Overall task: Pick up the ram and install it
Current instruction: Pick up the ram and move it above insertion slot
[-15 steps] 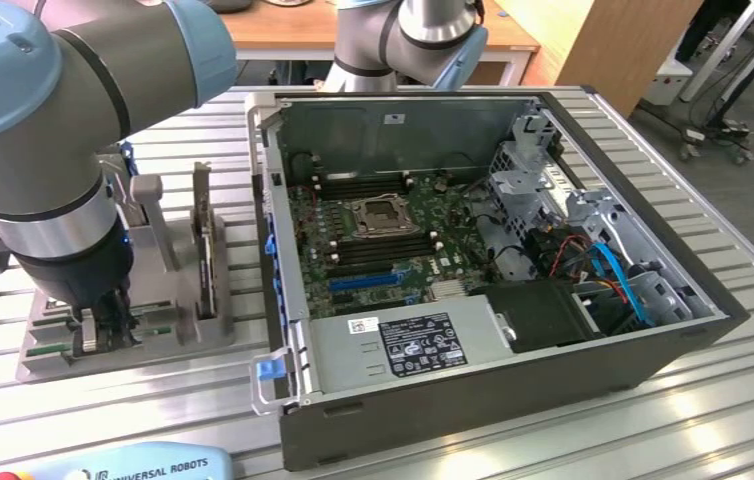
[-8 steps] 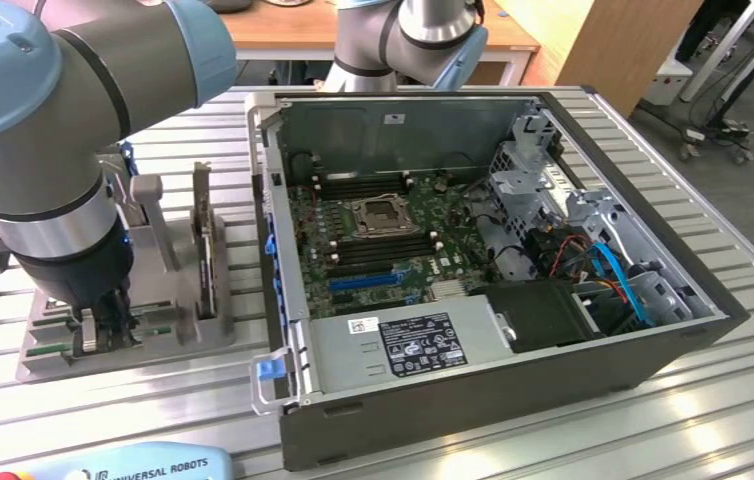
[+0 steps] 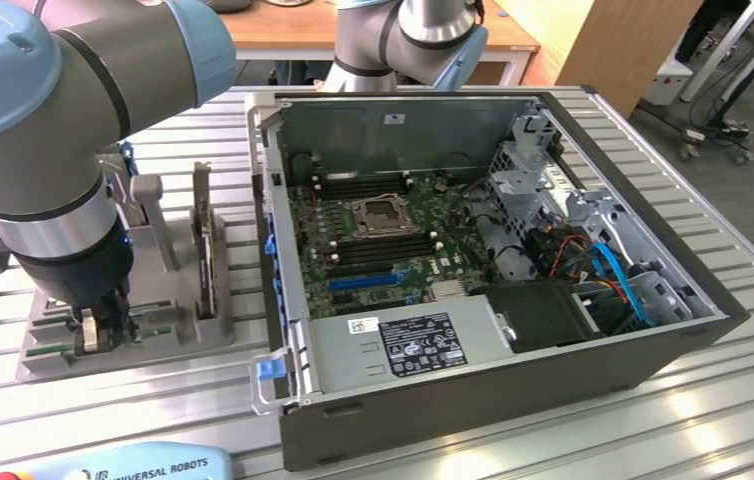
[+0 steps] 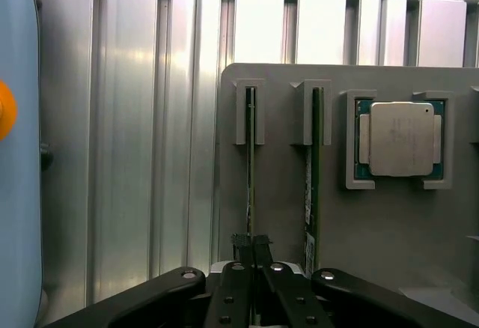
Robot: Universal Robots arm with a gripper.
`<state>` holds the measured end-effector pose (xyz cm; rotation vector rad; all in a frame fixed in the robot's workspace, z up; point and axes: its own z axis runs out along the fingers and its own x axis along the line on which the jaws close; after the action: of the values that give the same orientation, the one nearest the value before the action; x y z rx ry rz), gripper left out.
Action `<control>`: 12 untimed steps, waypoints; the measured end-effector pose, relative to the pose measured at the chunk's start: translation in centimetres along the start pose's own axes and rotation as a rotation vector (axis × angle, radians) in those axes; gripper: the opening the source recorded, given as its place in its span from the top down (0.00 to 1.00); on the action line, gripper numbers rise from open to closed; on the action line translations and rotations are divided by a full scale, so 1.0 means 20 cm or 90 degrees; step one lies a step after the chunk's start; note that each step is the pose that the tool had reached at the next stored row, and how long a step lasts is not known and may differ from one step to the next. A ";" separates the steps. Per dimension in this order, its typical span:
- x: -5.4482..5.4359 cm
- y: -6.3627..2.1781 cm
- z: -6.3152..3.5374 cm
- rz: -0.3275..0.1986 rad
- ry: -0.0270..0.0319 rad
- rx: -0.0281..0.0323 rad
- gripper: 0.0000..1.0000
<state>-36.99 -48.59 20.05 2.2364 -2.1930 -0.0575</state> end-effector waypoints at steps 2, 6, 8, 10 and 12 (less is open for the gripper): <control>0.00 0.000 0.000 0.000 0.0000 0.0000 0.88; 0.00 0.000 0.000 0.000 0.0000 0.0000 0.88; 0.00 0.000 0.000 0.000 0.0000 0.0000 0.88; 0.00 0.000 0.000 0.000 0.0000 0.0000 0.88; 0.00 0.000 0.000 0.000 0.0000 0.0000 0.88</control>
<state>-36.99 -48.59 20.05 2.2363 -2.1930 -0.0576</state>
